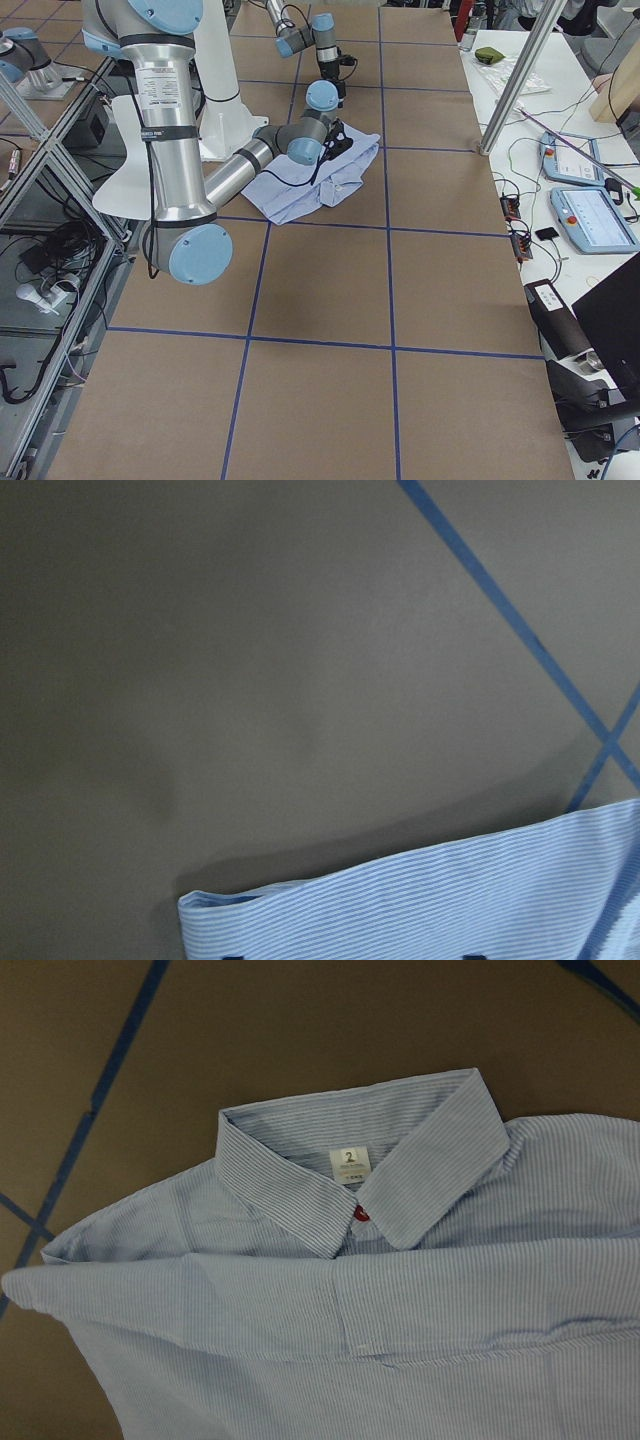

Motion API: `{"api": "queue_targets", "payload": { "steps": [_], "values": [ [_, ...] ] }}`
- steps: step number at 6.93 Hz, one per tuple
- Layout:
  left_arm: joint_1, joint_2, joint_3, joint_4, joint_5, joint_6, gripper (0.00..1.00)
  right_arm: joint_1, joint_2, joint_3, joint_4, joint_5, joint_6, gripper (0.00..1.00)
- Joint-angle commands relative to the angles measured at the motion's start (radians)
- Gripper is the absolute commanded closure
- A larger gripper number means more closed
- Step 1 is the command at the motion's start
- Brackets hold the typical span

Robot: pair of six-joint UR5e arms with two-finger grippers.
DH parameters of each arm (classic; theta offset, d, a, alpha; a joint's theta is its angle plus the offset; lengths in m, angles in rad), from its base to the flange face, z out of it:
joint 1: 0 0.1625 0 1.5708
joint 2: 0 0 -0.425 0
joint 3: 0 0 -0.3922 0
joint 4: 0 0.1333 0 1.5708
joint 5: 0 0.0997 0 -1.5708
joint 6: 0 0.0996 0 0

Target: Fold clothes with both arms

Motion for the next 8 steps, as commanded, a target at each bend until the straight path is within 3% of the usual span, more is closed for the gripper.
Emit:
{"api": "queue_targets", "payload": {
  "steps": [1, 3, 4, 5, 6, 7, 8],
  "values": [
    [0.036, -0.006, 0.040, 0.011, 0.032, -0.005, 0.26, 0.025, 0.029, -0.036, 0.000, -0.039, -0.031, 0.00],
    [0.051, -0.006, 0.055, 0.011, 0.038, -0.008, 0.29, 0.026, 0.065, -0.072, -0.002, -0.069, -0.048, 0.00],
    [0.051, -0.006, 0.055, 0.011, 0.044, -0.008, 0.35, 0.026, 0.069, -0.080, -0.001, -0.070, -0.049, 0.00],
    [0.053, -0.004, 0.055, 0.011, 0.049, -0.019, 0.58, 0.026, 0.075, -0.082, 0.000, -0.070, -0.048, 0.00],
    [0.053, -0.001, 0.055, 0.011, 0.050, -0.028, 0.90, 0.028, 0.075, -0.098, 0.001, -0.081, -0.049, 0.00],
    [0.051, 0.005, 0.054, 0.011, 0.053, -0.028, 1.00, 0.028, 0.087, -0.105, 0.001, -0.095, -0.049, 0.00],
    [0.048, 0.006, 0.037, 0.011, 0.093, -0.013, 1.00, 0.028, 0.090, -0.105, 0.003, -0.104, -0.048, 0.00]
  ]
}}
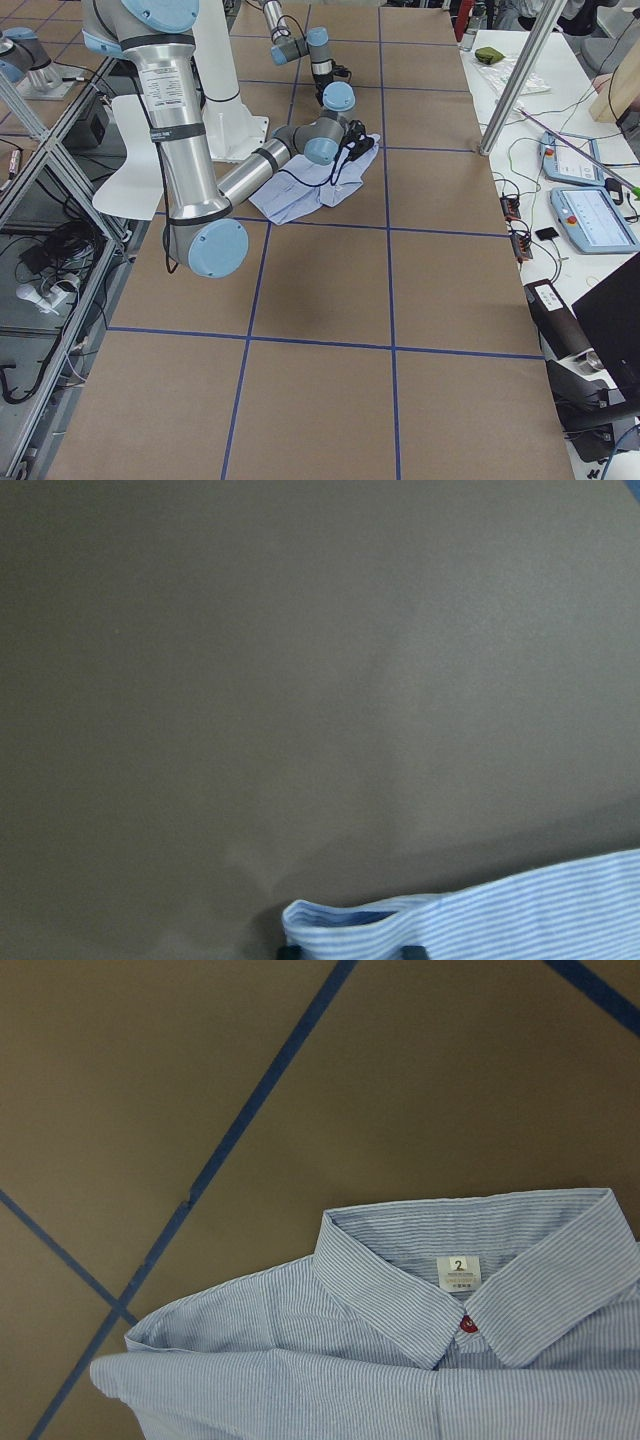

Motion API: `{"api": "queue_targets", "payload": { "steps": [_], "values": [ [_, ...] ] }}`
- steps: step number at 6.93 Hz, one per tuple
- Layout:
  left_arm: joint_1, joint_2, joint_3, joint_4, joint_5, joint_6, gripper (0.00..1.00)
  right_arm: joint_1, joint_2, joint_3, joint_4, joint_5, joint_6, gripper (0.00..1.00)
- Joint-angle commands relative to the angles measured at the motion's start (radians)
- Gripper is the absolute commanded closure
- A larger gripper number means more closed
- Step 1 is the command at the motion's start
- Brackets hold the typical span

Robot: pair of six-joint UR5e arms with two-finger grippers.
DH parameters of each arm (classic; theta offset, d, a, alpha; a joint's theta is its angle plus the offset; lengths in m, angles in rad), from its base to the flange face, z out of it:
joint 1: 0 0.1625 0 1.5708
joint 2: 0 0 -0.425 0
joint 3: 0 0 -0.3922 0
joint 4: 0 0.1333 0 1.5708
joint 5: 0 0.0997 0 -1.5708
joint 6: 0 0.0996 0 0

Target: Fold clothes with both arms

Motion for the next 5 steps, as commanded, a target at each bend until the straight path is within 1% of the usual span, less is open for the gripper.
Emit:
{"api": "queue_targets", "payload": {
  "steps": [1, 3, 4, 5],
  "values": [
    [-0.021, 0.000, -0.011, 0.000, 0.035, 0.080, 1.00, 0.000, 0.007, -0.004, 0.001, -0.020, 0.001, 0.00],
    [-0.148, -0.024, 0.002, -0.001, 0.032, 0.278, 1.00, 0.000, 0.014, -0.004, 0.001, -0.033, 0.001, 0.00],
    [-0.242, -0.082, 0.057, -0.006, 0.026, 0.353, 1.00, 0.000, 0.019, -0.004, 0.000, -0.039, 0.001, 0.00],
    [-0.300, -0.201, 0.205, -0.014, 0.025, 0.399, 1.00, 0.000, 0.019, -0.002, 0.001, -0.054, 0.001, 0.00]
  ]
}}
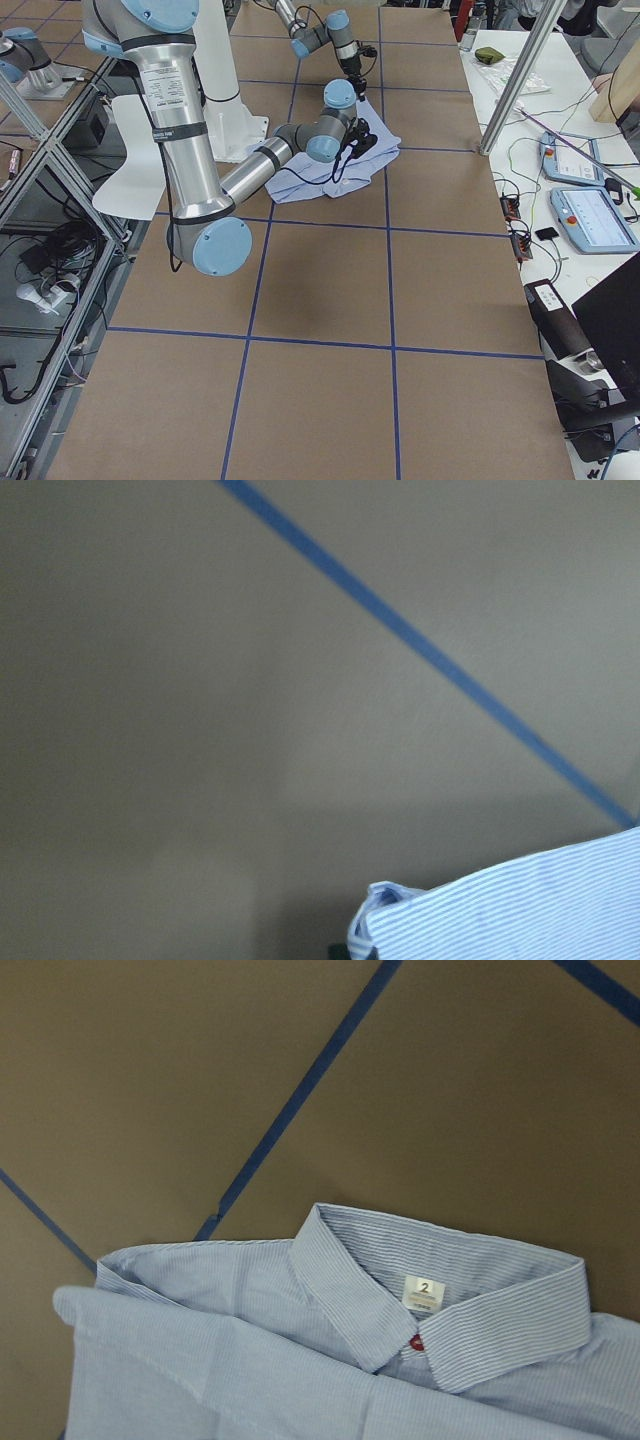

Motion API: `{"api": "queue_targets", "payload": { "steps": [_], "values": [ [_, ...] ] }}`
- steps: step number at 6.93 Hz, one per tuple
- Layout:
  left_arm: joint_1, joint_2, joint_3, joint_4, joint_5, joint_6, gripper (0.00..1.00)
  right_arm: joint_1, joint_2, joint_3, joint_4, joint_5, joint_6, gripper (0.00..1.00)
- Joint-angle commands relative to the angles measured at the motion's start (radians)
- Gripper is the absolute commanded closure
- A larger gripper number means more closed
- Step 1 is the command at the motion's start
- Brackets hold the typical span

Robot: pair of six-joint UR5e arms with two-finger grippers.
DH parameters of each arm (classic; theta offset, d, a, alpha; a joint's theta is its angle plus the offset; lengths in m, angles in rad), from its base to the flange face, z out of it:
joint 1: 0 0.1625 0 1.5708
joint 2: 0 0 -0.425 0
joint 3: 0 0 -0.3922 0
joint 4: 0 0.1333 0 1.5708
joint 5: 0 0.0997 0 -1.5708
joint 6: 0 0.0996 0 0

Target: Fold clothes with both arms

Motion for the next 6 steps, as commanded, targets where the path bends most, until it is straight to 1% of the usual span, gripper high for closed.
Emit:
{"api": "queue_targets", "payload": {
  "steps": [1, 2, 3, 4, 5, 6],
  "values": [
    [-0.128, -0.239, 0.315, -0.079, -0.003, 0.092, 1.00, 0.000, 0.005, 0.001, -0.001, -0.018, 0.000, 0.00],
    [-0.145, -0.325, 0.504, -0.201, -0.002, 0.106, 1.00, 0.000, 0.008, 0.000, -0.001, -0.022, 0.000, 0.00],
    [-0.157, -0.382, 0.608, -0.237, 0.000, 0.141, 0.55, -0.002, 0.008, 0.000, -0.001, -0.031, 0.000, 0.00],
    [-0.158, -0.383, 0.606, -0.241, -0.002, 0.147, 0.06, -0.006, 0.010, 0.000, -0.001, -0.059, -0.001, 0.00],
    [-0.161, -0.365, 0.527, -0.224, -0.043, 0.144, 0.01, -0.041, 0.025, -0.003, -0.004, -0.111, -0.023, 0.00],
    [-0.164, -0.263, 0.389, -0.204, -0.134, 0.147, 0.01, -0.098, 0.059, -0.015, -0.025, -0.204, -0.029, 0.00]
  ]
}}
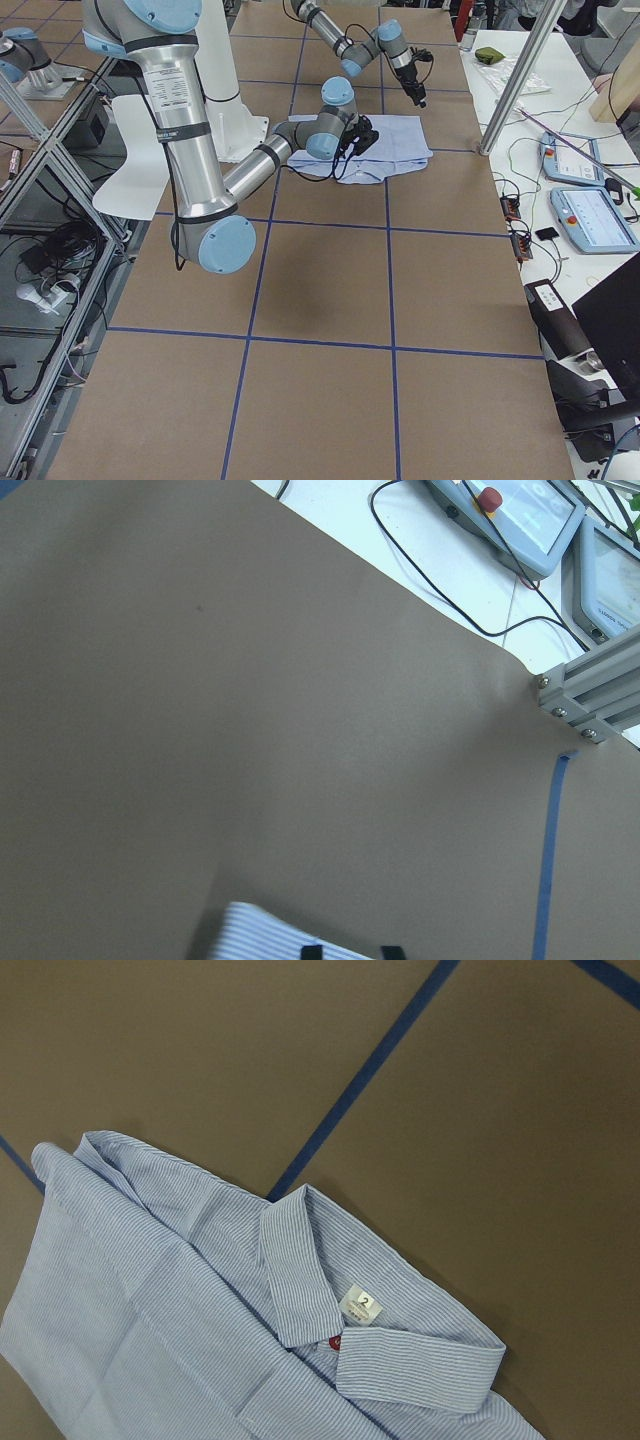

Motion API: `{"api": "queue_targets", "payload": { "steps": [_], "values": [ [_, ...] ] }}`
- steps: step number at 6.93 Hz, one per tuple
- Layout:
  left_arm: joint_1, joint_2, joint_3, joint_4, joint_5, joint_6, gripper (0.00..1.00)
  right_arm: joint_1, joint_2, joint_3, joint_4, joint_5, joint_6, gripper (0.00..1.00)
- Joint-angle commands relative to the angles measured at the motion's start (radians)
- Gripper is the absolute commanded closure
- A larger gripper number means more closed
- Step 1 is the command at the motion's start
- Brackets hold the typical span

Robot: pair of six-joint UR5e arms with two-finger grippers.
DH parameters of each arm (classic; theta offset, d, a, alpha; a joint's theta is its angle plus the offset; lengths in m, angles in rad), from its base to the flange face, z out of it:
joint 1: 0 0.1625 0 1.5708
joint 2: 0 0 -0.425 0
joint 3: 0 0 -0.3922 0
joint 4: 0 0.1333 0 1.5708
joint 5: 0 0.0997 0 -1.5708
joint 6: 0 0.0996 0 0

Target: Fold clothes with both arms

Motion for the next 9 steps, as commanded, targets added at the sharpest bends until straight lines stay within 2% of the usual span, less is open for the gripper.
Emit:
{"api": "queue_targets", "payload": {
  "steps": [1, 2, 3, 4, 7, 8, 9],
  "values": [
    [-0.004, 0.236, -0.305, 0.020, -0.095, 0.011, 0.01, -0.121, 0.070, -0.013, -0.084, -0.161, -0.078, 0.00],
    [-0.006, 0.321, -0.411, 0.025, -0.107, 0.078, 0.01, -0.202, 0.122, -0.012, -0.208, -0.253, -0.208, 0.00],
    [-0.009, 0.384, -0.468, 0.036, -0.117, 0.147, 0.01, -0.270, 0.179, -0.013, -0.326, -0.331, -0.358, 0.00],
    [-0.012, 0.418, -0.482, 0.036, -0.117, 0.173, 0.01, -0.313, 0.213, -0.012, -0.435, -0.340, -0.513, 0.00],
    [-0.016, 0.466, -0.488, 0.031, -0.118, 0.209, 0.01, -0.422, 0.231, -0.027, -0.537, -0.447, -0.927, 0.00],
    [-0.018, 0.467, -0.488, 0.031, -0.117, 0.209, 0.01, -0.442, 0.266, -0.051, -0.589, -0.450, -1.014, 0.00],
    [-0.018, 0.470, -0.488, 0.033, -0.117, 0.209, 0.01, -0.465, 0.293, -0.070, -0.617, -0.469, -1.024, 0.00]
  ]
}}
